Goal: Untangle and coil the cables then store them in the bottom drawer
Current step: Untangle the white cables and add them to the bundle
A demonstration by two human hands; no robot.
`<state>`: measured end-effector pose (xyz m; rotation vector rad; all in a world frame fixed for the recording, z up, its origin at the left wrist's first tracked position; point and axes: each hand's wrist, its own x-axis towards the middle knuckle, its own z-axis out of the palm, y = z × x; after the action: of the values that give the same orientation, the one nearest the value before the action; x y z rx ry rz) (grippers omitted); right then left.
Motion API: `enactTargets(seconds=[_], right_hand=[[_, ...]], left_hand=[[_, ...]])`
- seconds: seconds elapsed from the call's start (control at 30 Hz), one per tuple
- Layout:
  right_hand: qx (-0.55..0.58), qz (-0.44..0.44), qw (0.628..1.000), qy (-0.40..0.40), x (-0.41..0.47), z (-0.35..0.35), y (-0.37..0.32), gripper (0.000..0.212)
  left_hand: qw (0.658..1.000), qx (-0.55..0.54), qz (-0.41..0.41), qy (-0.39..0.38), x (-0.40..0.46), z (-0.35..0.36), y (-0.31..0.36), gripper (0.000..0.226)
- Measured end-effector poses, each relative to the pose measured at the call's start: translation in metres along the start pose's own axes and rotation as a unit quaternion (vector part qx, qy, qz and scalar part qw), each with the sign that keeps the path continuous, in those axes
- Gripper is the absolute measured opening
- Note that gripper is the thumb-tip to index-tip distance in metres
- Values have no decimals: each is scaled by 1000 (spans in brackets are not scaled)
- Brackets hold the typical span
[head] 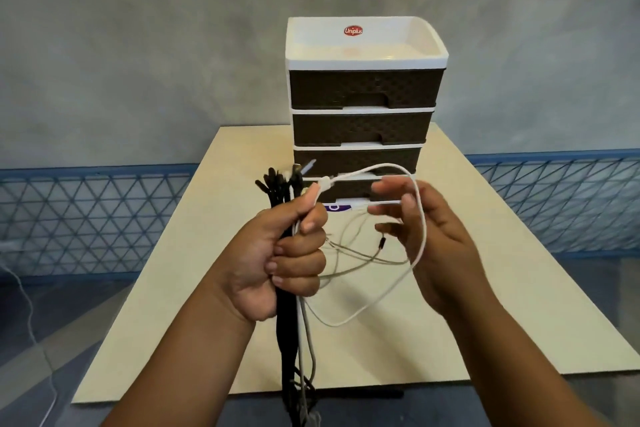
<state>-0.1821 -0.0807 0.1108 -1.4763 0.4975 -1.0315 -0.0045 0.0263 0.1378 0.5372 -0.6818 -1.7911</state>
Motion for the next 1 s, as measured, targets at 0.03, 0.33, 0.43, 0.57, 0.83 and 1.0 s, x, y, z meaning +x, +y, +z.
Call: enactTargets(seconds=[0.03, 0.33, 0.43, 0.57, 0.83, 1.0], right_hand=[[49, -9, 999, -17, -4, -4, -15, 30], [-86, -19, 996, -13, -68, -42, -64, 23], [-108, 69, 992, 15, -84, -59, -45, 26], [-154, 169, 971, -62, -112, -83, -3, 31], [-141, 299, 898, -289, -192, -70, 70, 47], [-219, 241, 874, -361, -202, -57, 67, 14]], left_hand=[[1000, -4, -10, -13, 0, 5, -6, 36], [976, 100, 60, 183, -2, 59, -57, 43], [959, 103, 137, 226, -10, 67, -60, 44], [947, 110, 215, 212, -29, 80, -54, 39], [930, 67, 277, 233, -26, 99, -78, 45], [928, 45, 258, 267, -22, 98, -99, 50]])
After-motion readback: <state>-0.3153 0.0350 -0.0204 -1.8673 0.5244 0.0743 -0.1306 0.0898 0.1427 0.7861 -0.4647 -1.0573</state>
